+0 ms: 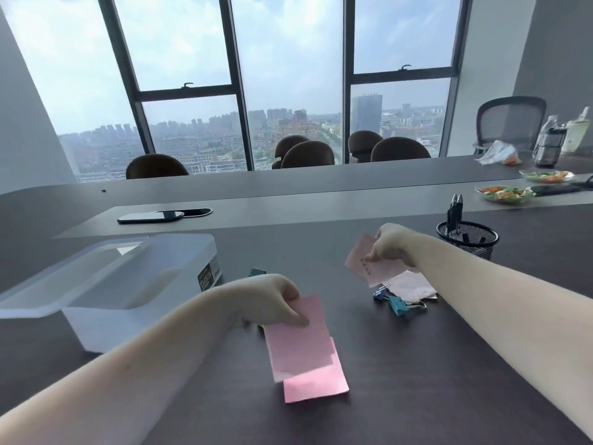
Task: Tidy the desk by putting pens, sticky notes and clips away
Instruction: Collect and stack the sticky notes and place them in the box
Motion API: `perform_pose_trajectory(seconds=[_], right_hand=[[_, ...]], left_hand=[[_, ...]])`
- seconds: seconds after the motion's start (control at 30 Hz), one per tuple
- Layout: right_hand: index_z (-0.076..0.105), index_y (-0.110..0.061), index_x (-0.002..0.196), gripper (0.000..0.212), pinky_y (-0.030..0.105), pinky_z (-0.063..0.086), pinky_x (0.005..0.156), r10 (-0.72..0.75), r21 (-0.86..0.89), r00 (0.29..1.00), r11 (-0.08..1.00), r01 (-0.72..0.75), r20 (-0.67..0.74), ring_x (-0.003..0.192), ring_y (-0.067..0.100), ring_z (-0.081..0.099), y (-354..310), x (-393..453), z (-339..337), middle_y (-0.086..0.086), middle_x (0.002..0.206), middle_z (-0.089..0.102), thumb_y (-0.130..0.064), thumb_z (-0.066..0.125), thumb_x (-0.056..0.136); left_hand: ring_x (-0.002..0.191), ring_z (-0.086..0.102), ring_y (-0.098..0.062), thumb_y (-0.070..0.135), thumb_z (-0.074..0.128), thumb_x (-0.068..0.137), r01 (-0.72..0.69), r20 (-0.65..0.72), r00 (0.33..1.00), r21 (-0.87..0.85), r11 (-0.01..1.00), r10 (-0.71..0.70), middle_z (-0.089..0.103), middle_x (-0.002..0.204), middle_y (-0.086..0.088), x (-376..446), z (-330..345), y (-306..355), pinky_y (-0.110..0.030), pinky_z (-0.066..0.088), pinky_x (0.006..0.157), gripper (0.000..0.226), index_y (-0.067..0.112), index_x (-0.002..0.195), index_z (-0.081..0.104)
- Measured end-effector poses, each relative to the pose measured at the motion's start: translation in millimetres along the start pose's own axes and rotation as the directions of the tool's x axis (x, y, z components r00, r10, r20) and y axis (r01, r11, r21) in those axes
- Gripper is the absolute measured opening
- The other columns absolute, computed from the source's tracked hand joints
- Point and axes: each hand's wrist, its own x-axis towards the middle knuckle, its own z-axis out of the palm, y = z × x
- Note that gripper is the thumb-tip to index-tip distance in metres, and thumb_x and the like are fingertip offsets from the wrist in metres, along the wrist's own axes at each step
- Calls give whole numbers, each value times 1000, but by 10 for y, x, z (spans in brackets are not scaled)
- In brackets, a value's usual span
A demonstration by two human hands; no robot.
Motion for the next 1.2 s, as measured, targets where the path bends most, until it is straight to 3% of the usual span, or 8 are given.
perform_pose_trajectory(seconds=[0.1, 0.23, 0.43, 0.53, 0.67, 0.73, 0.87, 1.2], right_hand=[[55, -2, 97, 23, 30, 47, 66, 33, -8, 999, 999, -33, 32, 79, 28, 60, 43, -55, -135, 16, 94, 60, -9, 71, 81], [55, 7, 117, 44, 43, 49, 84, 91, -36, 994, 995, -89, 52, 96, 35, 59, 130, -111, -278, 22, 108, 61, -13, 71, 82], [59, 5, 116, 45, 39, 50, 84, 106, -177, 987, 981, -83, 124, 98, 32, 63, 246, -229, -235, 17, 109, 64, -20, 72, 81], [64, -1, 105, 34, 28, 49, 70, 92, -281, 988, 958, -53, 127, 78, 26, 60, 266, -317, -172, 12, 93, 64, -25, 68, 80], [70, -2, 98, 43, 24, 45, 61, 98, -390, 988, 920, -43, 122, 67, 24, 60, 296, -383, -113, 9, 81, 67, -35, 71, 69], [69, -3, 101, 49, 25, 48, 65, 120, -406, 982, 912, -52, 143, 75, 25, 67, 346, -361, -86, 12, 95, 73, -39, 72, 67], [66, -1, 109, 54, 34, 53, 84, 155, -377, 975, 922, -85, 159, 102, 30, 68, 422, -268, -73, 15, 113, 70, -39, 77, 71], [56, -2, 118, 68, 44, 53, 93, 137, -388, 975, 920, -60, 175, 104, 33, 66, 475, -191, -86, 15, 116, 65, -38, 82, 66]], left_hand=[[70, 49, -19, 39, 71, 70, -19, 41, 999, -10, 1000, 19, 56, 74, 3, -21, 157, 57, -28, 37, 66, 19, 23, 72, 60], [82, 55, -15, 32, 75, 74, -27, 34, 999, -2, 1000, 27, 60, 86, 7, -45, 262, 117, -24, 42, 72, 23, 26, 86, 56], [72, 52, -10, 36, 79, 70, -1, 65, 998, 41, 999, -2, 56, 80, 11, -118, 317, 178, -24, 39, 62, 31, 25, 85, 54], [75, 50, -8, 44, 82, 64, 24, 83, 996, 111, 993, -34, 51, 82, 17, -201, 337, 245, -23, 38, 60, 45, 29, 94, 51], [108, 49, -16, 53, 84, 56, 38, 153, 984, 299, 954, -87, 45, 119, 14, -265, 414, 276, -31, 46, 91, 88, 29, 129, 40], [119, 47, -18, 53, 84, 55, 21, 157, 984, 367, 930, -84, 40, 132, 12, -258, 458, 258, -36, 43, 101, 96, 29, 134, 35], [120, 50, -20, 48, 86, 56, 37, 169, 980, 350, 936, -102, 44, 138, 8, -252, 460, 281, -36, 45, 100, 99, 32, 136, 31], [110, 58, -23, 46, 82, 63, -3, 181, 980, 436, 900, -85, 59, 119, 1, -208, 442, 315, -33, 49, 87, 66, 19, 115, 54]])
